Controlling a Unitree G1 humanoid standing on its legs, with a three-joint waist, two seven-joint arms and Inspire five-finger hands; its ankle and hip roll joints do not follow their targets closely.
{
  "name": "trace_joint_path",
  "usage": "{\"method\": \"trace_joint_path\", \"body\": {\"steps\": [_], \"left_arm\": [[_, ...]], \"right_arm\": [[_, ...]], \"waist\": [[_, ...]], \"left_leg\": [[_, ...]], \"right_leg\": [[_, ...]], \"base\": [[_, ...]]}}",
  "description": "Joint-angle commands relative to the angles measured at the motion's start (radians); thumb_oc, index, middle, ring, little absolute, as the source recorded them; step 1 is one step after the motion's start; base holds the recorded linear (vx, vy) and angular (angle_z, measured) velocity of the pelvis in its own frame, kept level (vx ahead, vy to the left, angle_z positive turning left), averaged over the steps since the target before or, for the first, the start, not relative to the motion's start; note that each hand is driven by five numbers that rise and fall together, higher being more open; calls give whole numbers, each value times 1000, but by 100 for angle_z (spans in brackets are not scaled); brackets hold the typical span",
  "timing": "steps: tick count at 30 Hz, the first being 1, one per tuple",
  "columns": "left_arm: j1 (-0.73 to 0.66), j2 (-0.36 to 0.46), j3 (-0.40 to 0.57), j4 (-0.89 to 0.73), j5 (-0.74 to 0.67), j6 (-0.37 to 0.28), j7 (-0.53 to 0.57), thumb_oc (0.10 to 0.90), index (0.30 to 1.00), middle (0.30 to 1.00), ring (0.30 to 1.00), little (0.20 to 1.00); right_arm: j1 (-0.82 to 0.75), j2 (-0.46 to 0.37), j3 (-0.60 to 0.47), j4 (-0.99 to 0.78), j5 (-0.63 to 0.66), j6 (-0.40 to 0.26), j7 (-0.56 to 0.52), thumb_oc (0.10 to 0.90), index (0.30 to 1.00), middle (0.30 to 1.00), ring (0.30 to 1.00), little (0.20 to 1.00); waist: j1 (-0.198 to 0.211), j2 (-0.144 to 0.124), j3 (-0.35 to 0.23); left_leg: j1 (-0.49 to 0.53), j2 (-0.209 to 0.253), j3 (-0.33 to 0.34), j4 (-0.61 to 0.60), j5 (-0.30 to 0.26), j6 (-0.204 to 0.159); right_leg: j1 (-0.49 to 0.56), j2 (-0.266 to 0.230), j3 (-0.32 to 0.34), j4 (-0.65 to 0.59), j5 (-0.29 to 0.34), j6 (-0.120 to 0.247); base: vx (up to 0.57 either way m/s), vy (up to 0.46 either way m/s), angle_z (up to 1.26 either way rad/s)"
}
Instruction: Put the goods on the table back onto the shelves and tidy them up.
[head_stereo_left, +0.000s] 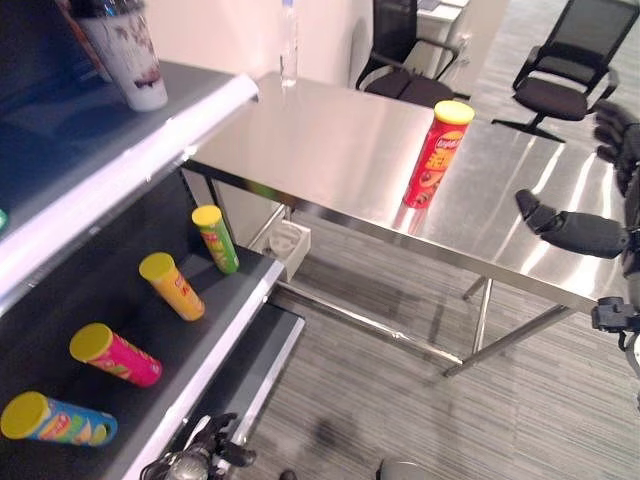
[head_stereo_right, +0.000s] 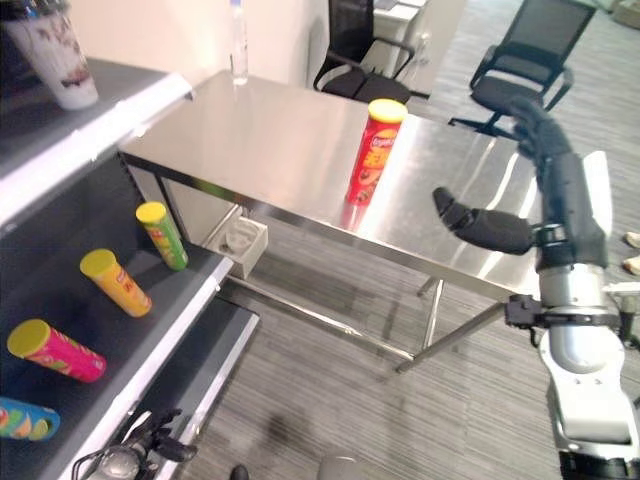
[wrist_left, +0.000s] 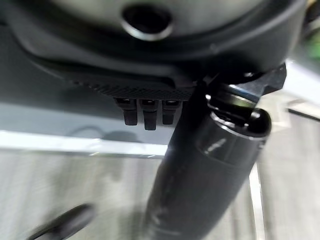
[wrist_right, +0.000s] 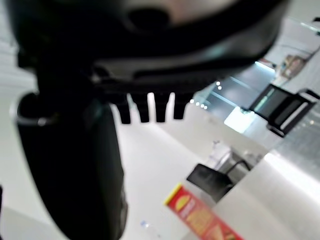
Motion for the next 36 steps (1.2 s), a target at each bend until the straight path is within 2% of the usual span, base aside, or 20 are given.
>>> {"method": "trace_joint_path", "body": {"steps": [1, 2, 4, 5, 7, 11, 13, 16, 20, 28, 36], "left_arm": [[-29, 31, -21, 31, 29, -25, -1, 800, 900, 900, 900, 900], [-36, 21, -37, 34, 38, -30, -2, 800, 900, 900, 900, 900], [-33, 11, -46, 42, 55, -35, -4, 800, 900, 900, 900, 900], [-33, 17, -47, 40, 62, -38, -2, 800, 900, 900, 900, 900], [-27, 17, -18, 44, 52, -38, 6, 800, 900, 900, 900, 900], [-40, 1, -13, 51, 43, -36, 15, 800, 900, 900, 900, 900], [-46, -5, -37, 47, 52, -35, 11, 800, 900, 900, 900, 900], [-45, -12, -48, 50, 58, -31, 2, 800, 900, 900, 900, 900], [-40, -10, -41, 61, 53, -27, -7, 800, 900, 900, 900, 900], [-46, -15, -76, 63, 67, -28, -33, 800, 900, 900, 900, 900], [-24, -21, -71, 65, 53, -24, -43, 800, 900, 900, 900, 900]], "right_arm": [[-119, -66, -110, -32, -19, -61, -44, 800, 900, 900, 900, 900], [-119, -74, -136, -30, -13, -65, -55, 800, 900, 900, 900, 900], [-121, -77, -159, -27, -18, -81, -77, 800, 900, 900, 900, 900], [-108, -75, -171, -47, -10, -86, -70, 800, 900, 900, 900, 900], [-108, -46, -175, -75, -11, -92, -73, 800, 900, 900, 900, 900], [-105, -21, -216, -125, 2, -117, -81, 800, 900, 900, 900, 900], [-105, -30, -235, -136, 30, -137, -91, 800, 900, 900, 900, 900], [-90, -49, -270, -160, 60, -160, -75, 800, 900, 900, 900, 900], [-54, -78, -261, -149, 138, -165, -26, 800, 900, 900, 900, 900], [9, -140, -223, -60, 250, -128, 52, 800, 900, 900, 900, 900], [10, -176, -222, 55, 245, -103, 36, 800, 900, 900, 900, 900]], "waist": [[49, 4, -56], [27, -10, -62], [4, -28, -64], [8, -30, -66], [19, -43, -80], [9, -33, -127], [4, -22, -144], [-4, -21, -157], [-6, -14, -172], [-7, -10, -165], [6, -5, -160]], "left_leg": [[30, -31, 16, -72, -17, -53], [34, -34, 9, -72, -35, -71], [48, -43, -21, -72, -63, -85], [55, -42, -33, -72, -71, -86], [83, -25, -29, -72, -79, -96], [103, 35, -10, -72, -73, -128], [102, 62, -14, -72, -63, -142], [88, 96, -9, -72, -39, -171], [92, 132, 4, -72, -39, -197], [77, 164, 11, -72, -4, -238], [76, 168, -3, -72, 10, -250]], "right_leg": [[1, 28, -8, -50, -124, 42], [13, 69, 36, -285, -116, 68], [10, 124, 131, -449, -68, 97], [45, 129, 164, -527, -48, 90], [70, 134, 166, -523, -25, 83], [121, 150, 141, -573, -27, 67], [153, 165, 127, -594, -35, 51], [179, 180, 110, -622, -37, 34], [219, 198, 91, -640, -63, 18], [240, 200, 43, -634, -86, 3], [253, 188, 12, -626, -95, -2]], "base": [[261, -209, 9], [203, -199, 6], [223, -217, 13], [178, -171, 38], [199, -185, 94], [201, -169, 35], [120, -131, 34], [63, -148, 17], [80, -105, 3], [21, -64, 14], [26, -15, 18]]}}
